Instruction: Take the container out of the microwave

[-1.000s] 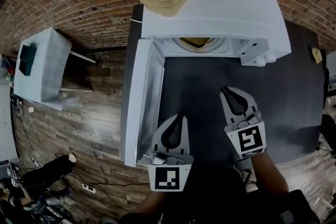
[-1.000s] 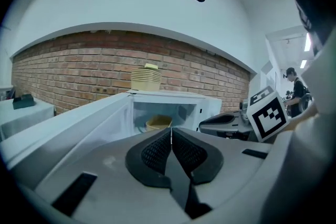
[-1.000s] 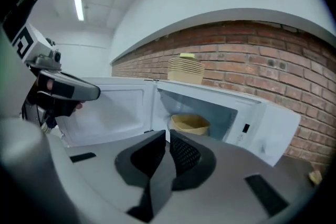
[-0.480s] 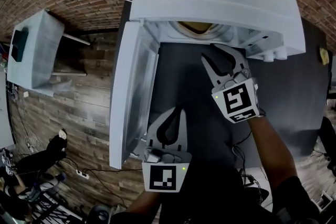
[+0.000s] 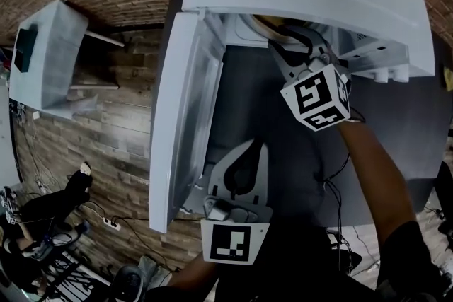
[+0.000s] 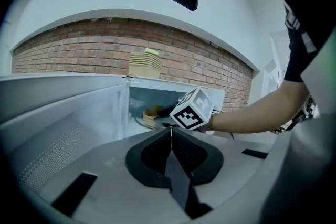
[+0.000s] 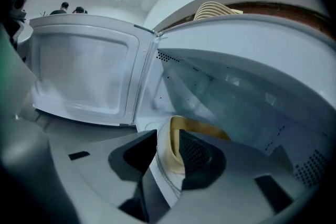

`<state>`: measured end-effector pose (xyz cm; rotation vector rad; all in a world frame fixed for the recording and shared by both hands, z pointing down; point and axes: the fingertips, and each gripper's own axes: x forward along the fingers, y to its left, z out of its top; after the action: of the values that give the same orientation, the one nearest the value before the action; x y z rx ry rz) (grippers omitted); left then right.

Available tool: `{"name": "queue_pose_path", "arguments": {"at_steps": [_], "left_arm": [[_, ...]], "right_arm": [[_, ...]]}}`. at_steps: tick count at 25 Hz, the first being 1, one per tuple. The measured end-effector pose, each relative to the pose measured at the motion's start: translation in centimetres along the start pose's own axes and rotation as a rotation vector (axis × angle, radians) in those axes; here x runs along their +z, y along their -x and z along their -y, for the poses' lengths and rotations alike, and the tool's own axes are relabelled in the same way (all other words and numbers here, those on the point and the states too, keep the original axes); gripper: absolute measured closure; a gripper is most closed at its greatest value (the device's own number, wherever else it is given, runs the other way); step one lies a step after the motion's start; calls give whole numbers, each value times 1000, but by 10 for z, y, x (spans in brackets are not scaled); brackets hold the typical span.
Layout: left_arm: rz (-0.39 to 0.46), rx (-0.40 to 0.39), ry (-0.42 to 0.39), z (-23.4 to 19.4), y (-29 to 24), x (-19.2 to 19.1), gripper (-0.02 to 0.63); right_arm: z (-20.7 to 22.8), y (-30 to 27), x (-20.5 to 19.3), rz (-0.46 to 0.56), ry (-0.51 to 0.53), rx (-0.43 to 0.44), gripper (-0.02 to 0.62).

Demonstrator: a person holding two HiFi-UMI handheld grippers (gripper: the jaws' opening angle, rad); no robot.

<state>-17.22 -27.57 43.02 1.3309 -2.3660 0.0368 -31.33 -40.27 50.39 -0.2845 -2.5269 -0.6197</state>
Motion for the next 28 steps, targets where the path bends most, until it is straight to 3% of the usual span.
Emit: {"name": "queue_pose_path", "arguments": {"at_steps": [6,8,17,21,25,28], "left_arm": [[-24,-11,-14,-3,1,-6,594],[-27,-14,-14,-4,1,-8,594],[-22,-16,-14,-8,3,-4,594],[-13,7,7,-11,0,-7,592],[-15,1,-15,-5,2,-8,594],[-22,4,-7,-5,5,-13,593]], "right_arm": [[4,-28,-14,-86,74,-26,431],[6,-28,-13,-108,70,-41,517],[-2,8,16,-32,-27,-25,521],[-11,32,9,-25,-56,-23,522],[-37,61,-3,-33,-121,31,522],[-63,86,-11,-41,-103,61,520]]}}
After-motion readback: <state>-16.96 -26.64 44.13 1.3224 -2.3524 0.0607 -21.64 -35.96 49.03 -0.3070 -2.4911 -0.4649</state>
